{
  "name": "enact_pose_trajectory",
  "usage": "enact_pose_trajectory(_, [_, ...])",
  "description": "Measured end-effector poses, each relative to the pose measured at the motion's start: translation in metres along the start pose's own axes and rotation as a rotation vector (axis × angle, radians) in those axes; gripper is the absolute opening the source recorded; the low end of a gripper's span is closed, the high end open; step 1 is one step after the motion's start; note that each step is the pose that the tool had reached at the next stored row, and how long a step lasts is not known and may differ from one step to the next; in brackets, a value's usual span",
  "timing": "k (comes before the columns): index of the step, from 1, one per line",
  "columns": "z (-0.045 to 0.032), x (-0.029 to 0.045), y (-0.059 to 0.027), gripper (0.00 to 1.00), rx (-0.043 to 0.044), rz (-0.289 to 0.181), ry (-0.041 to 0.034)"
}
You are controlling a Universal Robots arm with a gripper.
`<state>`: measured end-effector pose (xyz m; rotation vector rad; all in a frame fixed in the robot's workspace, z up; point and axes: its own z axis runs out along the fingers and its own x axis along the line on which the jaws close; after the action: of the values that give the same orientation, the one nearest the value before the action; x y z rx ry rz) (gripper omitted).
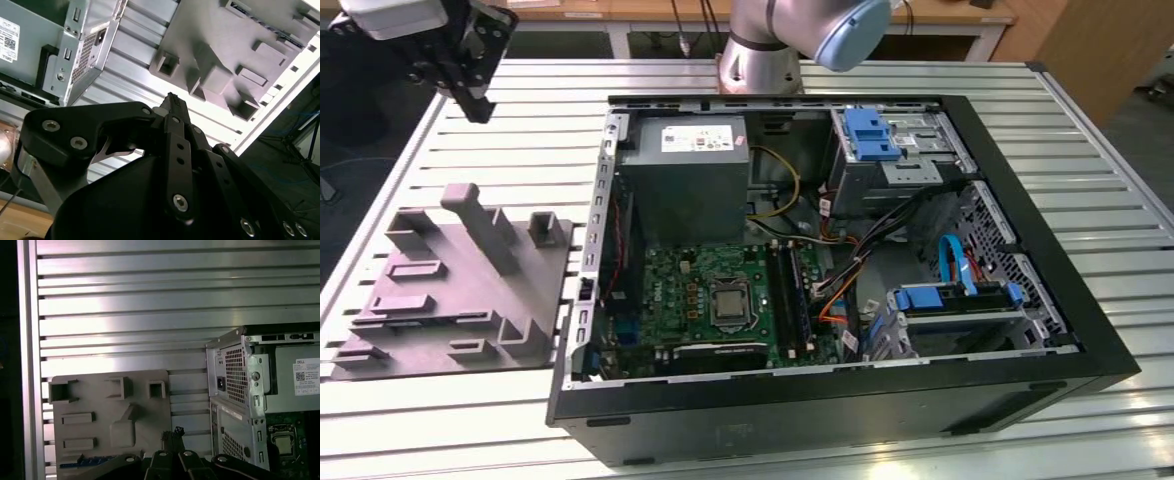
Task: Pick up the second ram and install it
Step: 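Reach for the second ram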
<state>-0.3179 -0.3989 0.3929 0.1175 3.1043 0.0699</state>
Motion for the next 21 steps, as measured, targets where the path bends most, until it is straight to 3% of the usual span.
enact_pose_trajectory(18, [-0.001, 0.0535, -0.0041, 0.1, 0.0, 0.0, -0.0005])
enact_pose_trajectory(20, [-0.0011, 0.0678, -0.0052, 0.1, 0.0, 0.0, -0.0005])
enact_pose_trajectory(21, [-0.0011, 0.0702, -0.0053, 0.1, 0.0, 0.0, -0.0005])
